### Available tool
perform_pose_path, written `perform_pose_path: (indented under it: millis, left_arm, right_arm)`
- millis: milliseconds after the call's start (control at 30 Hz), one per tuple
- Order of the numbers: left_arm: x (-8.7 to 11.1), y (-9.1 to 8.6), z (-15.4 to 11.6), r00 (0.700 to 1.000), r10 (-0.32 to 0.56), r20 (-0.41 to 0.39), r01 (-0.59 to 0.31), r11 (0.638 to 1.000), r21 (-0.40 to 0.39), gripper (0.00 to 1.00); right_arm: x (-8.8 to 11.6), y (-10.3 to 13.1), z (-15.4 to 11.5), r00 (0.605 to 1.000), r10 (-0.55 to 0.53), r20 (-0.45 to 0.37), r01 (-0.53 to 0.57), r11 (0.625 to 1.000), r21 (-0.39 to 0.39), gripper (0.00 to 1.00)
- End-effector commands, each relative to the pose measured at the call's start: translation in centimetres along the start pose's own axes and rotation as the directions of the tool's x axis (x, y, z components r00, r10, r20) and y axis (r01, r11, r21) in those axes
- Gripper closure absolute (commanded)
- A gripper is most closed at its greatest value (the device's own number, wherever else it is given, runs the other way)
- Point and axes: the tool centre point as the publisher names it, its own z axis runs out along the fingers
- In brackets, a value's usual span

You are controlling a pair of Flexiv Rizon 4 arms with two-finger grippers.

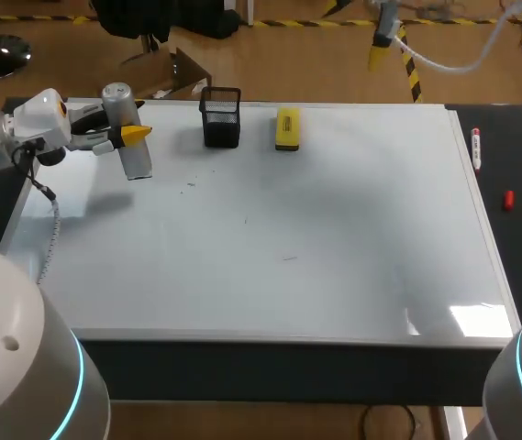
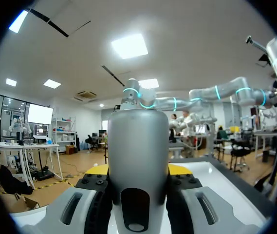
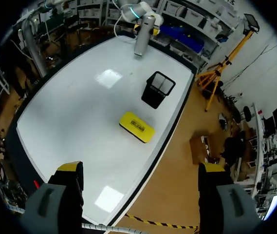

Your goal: Pick up the inspection probe, press it on each red-marked spot on the whiteboard one by one, put down the probe, pick up the eraser, and wipe off all the red marks.

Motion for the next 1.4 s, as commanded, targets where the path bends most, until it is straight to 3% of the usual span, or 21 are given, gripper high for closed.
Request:
perform_pose_path:
  millis: [33,333,500,533,1100,1400]
  left_arm:
    - [0.1,-0.2,0.0,1.000,0.001,0.004,-0.001,1.000,-0.002,1.00]
    - [0.1,-0.2,0.0,1.000,0.001,0.004,-0.001,1.000,-0.002,1.00]
    - [0.1,-0.2,0.0,1.000,0.001,0.004,-0.001,1.000,-0.002,1.00]
    - [0.1,-0.2,0.0,1.000,0.001,0.004,-0.001,1.000,-0.002,1.00]
    - [0.8,-0.1,0.0,1.000,0.006,-0.011,-0.007,1.000,-0.022,1.00]
    - [-1.2,-2.3,2.6,0.995,0.055,-0.079,-0.055,0.998,0.002,1.00]
  right_arm:
    - [2.0,-0.8,0.0,0.994,-0.008,0.105,0.016,0.996,-0.082,0.00]
    - [3.9,-1.5,0.4,0.987,0.052,0.151,-0.026,0.985,-0.170,0.00]
    - [4.7,-1.6,0.1,0.980,0.045,0.194,-0.013,0.987,-0.161,0.00]
    - [4.9,-1.7,0.0,0.984,0.069,0.162,-0.041,0.984,-0.172,0.00]
    - [5.0,-1.7,0.0,0.985,0.058,0.160,-0.032,0.987,-0.159,0.00]
    - [5.0,-1.7,0.0,0.985,0.058,0.160,-0.032,0.987,-0.159,0.00]
